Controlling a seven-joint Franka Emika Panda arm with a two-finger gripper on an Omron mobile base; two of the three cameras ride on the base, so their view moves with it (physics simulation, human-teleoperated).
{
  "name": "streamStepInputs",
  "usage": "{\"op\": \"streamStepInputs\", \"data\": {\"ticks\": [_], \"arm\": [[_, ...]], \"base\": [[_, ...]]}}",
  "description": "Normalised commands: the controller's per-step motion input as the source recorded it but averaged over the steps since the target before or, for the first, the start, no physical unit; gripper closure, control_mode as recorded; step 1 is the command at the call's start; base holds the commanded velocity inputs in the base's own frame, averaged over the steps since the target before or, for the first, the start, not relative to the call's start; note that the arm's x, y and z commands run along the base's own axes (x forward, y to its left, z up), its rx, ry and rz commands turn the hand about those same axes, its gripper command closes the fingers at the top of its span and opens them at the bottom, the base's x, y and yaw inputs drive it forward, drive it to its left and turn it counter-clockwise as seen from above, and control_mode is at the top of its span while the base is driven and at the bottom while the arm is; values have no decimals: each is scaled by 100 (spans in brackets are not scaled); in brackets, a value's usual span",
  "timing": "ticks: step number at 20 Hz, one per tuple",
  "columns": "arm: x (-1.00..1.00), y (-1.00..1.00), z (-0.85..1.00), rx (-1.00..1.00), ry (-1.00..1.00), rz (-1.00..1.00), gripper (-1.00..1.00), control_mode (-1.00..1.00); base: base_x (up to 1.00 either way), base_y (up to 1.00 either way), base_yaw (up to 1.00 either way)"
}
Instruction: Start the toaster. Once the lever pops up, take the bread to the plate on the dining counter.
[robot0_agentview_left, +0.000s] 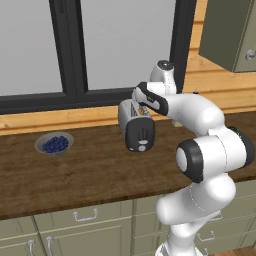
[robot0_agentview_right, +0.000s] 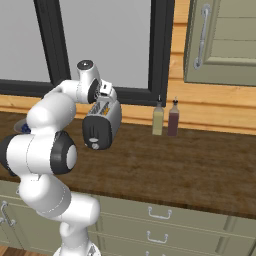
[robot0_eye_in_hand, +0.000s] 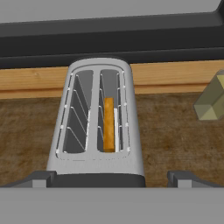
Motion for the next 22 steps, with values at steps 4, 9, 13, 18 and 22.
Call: {"op": "streamStepInputs", "data": {"ticks": [4, 9, 13, 18, 22], "arm": [[0, 0, 0, 0, 0, 0, -100, -100], [0, 0, 0, 0, 0, 0, -100, -100], [0, 0, 0, 0, 0, 0, -100, -100], [0, 0, 0, 0, 0, 0, -100, -100], [0, 0, 0, 0, 0, 0, -100, -100]], "base": [[0, 0, 0], [0, 0, 0], [0, 0, 0], [0, 0, 0], [0, 0, 0]]}}
